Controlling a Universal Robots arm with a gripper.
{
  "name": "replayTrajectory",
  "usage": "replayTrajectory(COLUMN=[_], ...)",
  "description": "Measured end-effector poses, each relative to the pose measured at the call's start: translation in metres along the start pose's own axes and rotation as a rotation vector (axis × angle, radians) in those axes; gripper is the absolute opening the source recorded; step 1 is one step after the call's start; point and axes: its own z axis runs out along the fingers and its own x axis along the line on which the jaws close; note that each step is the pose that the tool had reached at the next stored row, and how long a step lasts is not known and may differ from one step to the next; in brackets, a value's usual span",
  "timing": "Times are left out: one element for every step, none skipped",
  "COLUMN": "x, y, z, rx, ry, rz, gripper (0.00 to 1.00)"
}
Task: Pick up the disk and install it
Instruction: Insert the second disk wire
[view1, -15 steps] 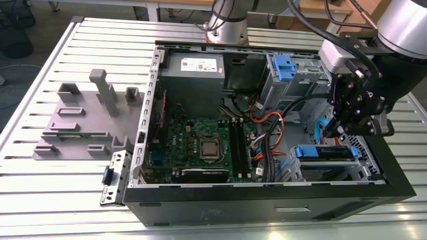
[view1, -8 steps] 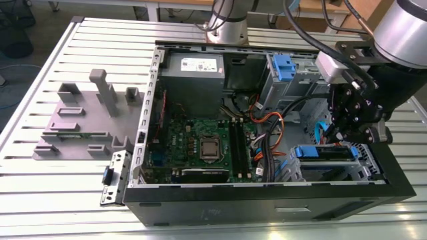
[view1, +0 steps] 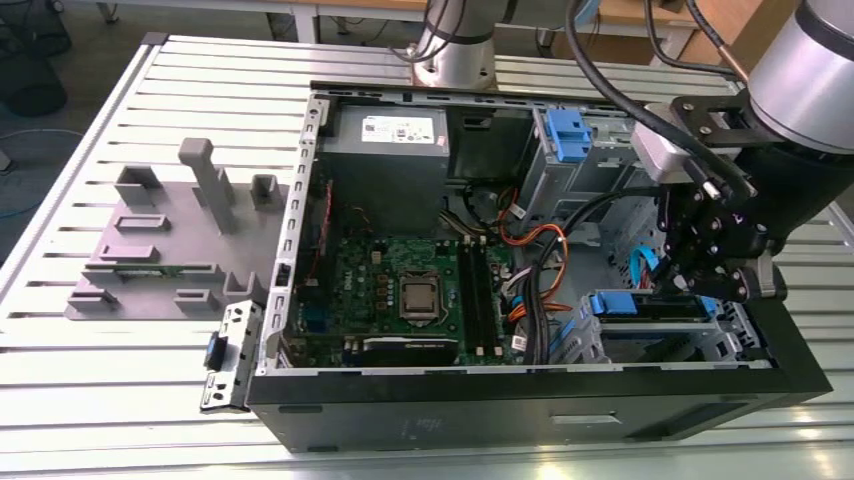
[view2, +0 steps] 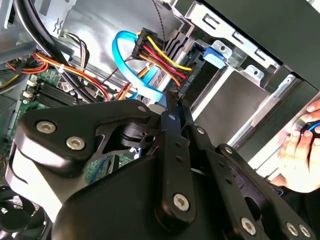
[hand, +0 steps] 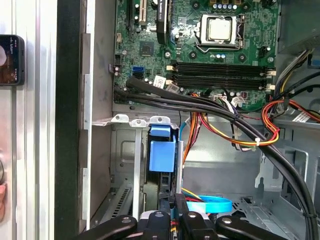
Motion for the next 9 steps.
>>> replayTrajectory(x=[0.0002, 0.0002, 0.0003, 0.0005, 0.0008, 0.001, 0.0012, 0.0016, 0.0018], y=[0.0003, 0.0005, 0.0005, 0.0006, 0.0007, 0.0008, 0.0008, 0.0008, 0.0008], z=[0.0, 0.0, 0.0, 0.0001, 0.0003, 0.0005, 0.0007, 0.0011, 0.0014], rx=[0.0019, 0.0028, 0.0029, 0.0032, 0.0036, 0.0039, 0.0044, 0.0052, 0.0056], ry=[-0.0001, -0.0004, -0.0009, -0.0015, -0.0025, -0.0048, -0.0078, -0.0114, -0.0146], rz=[0.0, 0.0, -0.001, -0.001, 0.0, 0.0, 0.0, 0.0, 0.0], gripper=[0.16, 0.16, 0.16, 0.16, 0.16, 0.16, 0.16, 0.16, 0.16])
